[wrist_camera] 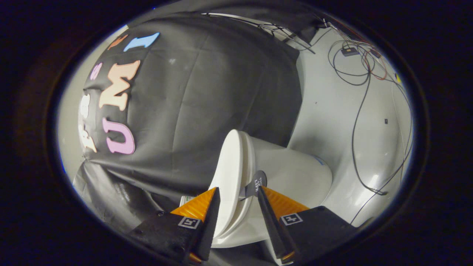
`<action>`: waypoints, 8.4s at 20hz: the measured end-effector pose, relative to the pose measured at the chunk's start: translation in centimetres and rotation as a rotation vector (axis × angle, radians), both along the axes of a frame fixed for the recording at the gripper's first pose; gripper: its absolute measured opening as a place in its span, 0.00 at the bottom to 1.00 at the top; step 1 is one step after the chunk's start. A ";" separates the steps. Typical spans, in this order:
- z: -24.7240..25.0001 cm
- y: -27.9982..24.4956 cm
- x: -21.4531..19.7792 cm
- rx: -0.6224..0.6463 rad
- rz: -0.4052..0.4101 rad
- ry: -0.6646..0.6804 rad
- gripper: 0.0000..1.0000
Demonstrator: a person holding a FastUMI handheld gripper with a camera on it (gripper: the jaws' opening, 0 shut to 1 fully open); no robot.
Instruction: Open the toilet lid.
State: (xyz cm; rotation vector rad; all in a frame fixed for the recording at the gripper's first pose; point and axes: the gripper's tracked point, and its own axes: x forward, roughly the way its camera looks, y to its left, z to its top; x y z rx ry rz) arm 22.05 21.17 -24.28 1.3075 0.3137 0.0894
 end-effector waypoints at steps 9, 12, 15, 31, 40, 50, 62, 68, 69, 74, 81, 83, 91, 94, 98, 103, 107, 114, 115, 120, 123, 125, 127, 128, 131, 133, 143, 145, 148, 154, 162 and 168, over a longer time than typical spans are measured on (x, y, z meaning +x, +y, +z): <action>0.2 -2.2 0.1 0.129 -0.128 -0.071 0.56; -0.4 -2.9 -0.3 0.109 -0.157 -0.042 0.56; -0.8 -2.8 -0.3 0.129 -0.162 -0.032 0.56; -1.5 1.0 2.1 0.188 0.001 -0.011 0.01; 3.2 1.5 1.2 -0.075 0.039 0.000 0.00; 12.3 4.7 0.1 -0.310 -0.008 -0.048 0.00; 24.9 16.6 -1.5 -0.686 -0.002 -0.127 0.06; 28.2 22.1 -1.5 -0.868 0.045 -0.136 0.06; 28.6 23.1 -1.5 -0.885 0.053 -0.149 0.07; 30.2 27.8 -1.5 -0.960 0.109 -0.217 0.06; 31.5 35.9 -0.7 -1.083 0.285 -0.333 0.07; 31.2 37.7 -0.2 -1.095 0.335 -0.356 0.08; 30.2 44.7 0.1 -1.116 0.491 -0.427 0.09; 29.7 46.3 0.4 -1.133 0.534 -0.431 0.10; 29.6 47.1 0.7 -1.141 0.542 -0.442 0.13; 29.7 46.3 0.7 -1.131 0.519 -0.457 0.20; 29.3 46.3 1.0 -1.130 0.563 -0.442 0.36; 33.0 46.2 -1.3 -1.139 0.538 -0.596 0.58; 33.7 45.6 -1.7 -1.137 0.522 -0.621 0.58; 38.0 40.6 -2.9 -1.144 0.387 -0.693 0.59; 39.5 36.1 -3.0 -1.182 0.301 -0.681 0.59; 40.3 32.6 -2.9 -1.197 0.245 -0.668 0.59; 40.4 29.1 -3.1 -1.197 0.189 -0.644 0.59; 40.4 27.3 -3.2 -1.191 0.161 -0.631 0.59; 40.0 22.2 -3.2 -1.162 0.090 -0.593 0.60; 39.5 18.9 -3.1 -1.138 0.048 -0.573 0.60; 31.9 2.7 -5.0 -1.098 -0.080 -0.369 0.61; 30.4 0.0 -5.9 -1.099 -0.090 -0.341 0.61; 28.6 -3.8 -7.3 -1.087 -0.110 -0.312 0.61; 25.2 -9.4 -9.4 -1.046 -0.137 -0.275 0.60; 23.1 -15.3 -11.2 -1.057 -0.173 -0.256 0.57; 23.4 -18.5 -12.4 -1.175 -0.164 -0.260 0.56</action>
